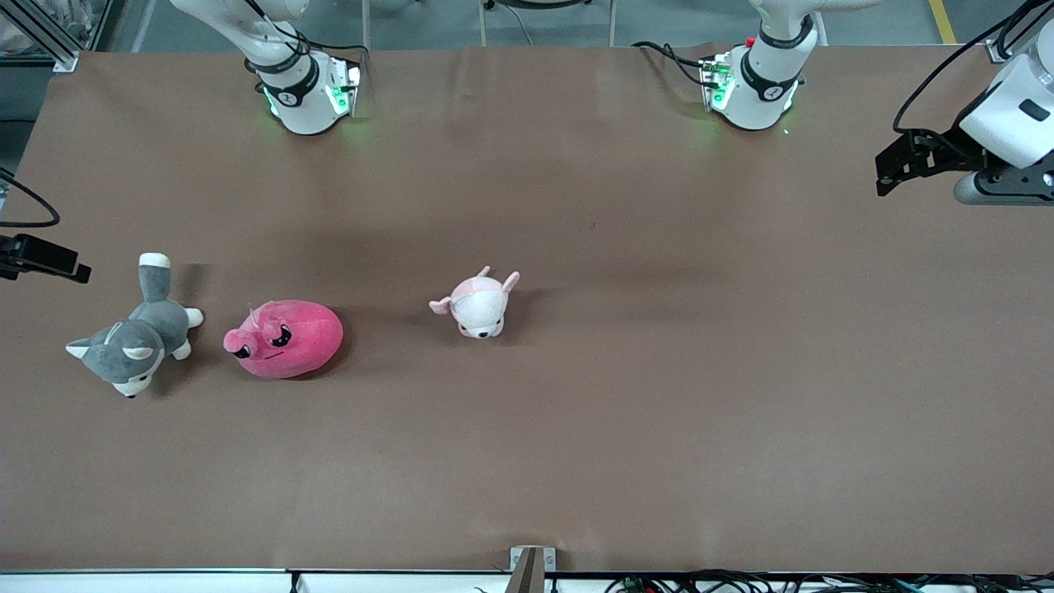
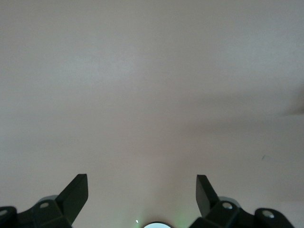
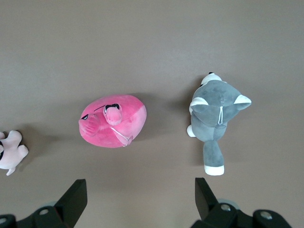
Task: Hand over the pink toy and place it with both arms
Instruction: 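Open the right gripper and raise it away from the pink toy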
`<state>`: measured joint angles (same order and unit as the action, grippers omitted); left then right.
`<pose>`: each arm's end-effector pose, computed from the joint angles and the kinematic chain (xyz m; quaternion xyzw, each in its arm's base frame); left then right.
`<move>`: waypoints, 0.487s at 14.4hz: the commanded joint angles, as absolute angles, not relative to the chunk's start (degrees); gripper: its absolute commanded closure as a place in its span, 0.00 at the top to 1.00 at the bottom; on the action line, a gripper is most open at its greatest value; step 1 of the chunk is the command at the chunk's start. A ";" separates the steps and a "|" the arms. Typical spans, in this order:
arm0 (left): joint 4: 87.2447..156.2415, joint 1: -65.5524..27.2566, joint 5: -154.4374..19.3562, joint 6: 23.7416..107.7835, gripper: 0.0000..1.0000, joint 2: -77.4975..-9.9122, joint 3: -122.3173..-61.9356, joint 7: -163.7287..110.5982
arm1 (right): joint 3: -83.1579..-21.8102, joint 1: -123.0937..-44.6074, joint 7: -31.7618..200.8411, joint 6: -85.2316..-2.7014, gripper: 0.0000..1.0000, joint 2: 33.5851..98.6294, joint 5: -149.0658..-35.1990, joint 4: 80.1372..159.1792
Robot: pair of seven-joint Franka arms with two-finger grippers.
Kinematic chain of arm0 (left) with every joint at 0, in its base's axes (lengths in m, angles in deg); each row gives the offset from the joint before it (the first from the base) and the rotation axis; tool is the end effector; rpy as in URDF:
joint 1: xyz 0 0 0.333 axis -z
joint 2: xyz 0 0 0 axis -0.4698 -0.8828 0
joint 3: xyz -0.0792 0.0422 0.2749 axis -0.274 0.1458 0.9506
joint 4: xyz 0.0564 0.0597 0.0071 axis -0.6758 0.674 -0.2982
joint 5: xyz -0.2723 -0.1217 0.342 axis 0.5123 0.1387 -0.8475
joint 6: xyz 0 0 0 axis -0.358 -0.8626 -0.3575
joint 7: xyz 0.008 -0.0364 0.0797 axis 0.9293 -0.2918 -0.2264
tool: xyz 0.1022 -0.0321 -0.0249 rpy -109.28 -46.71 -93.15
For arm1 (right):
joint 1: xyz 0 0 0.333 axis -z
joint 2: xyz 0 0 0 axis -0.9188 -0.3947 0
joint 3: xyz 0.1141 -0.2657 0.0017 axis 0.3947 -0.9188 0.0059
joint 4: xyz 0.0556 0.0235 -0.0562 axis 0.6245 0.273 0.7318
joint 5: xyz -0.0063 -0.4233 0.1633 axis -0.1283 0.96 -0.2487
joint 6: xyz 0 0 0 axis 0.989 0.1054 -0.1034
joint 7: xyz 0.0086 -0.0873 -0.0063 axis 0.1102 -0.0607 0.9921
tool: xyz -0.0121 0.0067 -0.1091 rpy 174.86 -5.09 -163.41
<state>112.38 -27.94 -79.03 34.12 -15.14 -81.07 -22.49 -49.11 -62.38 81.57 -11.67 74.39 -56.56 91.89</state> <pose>0.5891 -0.0717 0.6169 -0.9987 0.0410 0.0153 0.0263 0.6736 -0.0700 0.5871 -0.9989 0.0366 0.0272 0.0091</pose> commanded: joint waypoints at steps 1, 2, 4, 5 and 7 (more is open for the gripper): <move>112.65 -28.11 -78.03 34.82 1.00 -14.83 -81.01 -22.66 | -49.32 -62.62 79.87 -15.07 1.00 76.55 -54.93 92.88; 112.73 -28.11 -77.94 34.82 1.00 -14.83 -81.01 -22.66 | -49.32 -62.45 79.77 -17.01 1.00 78.13 -54.93 94.62; 112.82 -28.37 -76.10 34.82 1.00 -14.83 -80.92 -22.66 | -49.32 -61.83 79.77 -19.91 1.00 82.17 -55.72 99.36; 112.65 -28.90 -75.83 34.82 1.00 -14.83 -80.92 -22.75 | -49.32 -61.48 79.95 -20.80 1.00 84.02 -55.73 101.56; 112.73 -28.90 -75.74 34.82 1.00 -14.83 -80.92 -23.80 | -49.15 -61.57 80.73 -20.37 1.00 85.26 -55.64 102.55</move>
<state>112.42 -28.53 -76.84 34.23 -15.16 -81.03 -22.62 -49.72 -61.93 80.88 -18.73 80.79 -56.11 96.89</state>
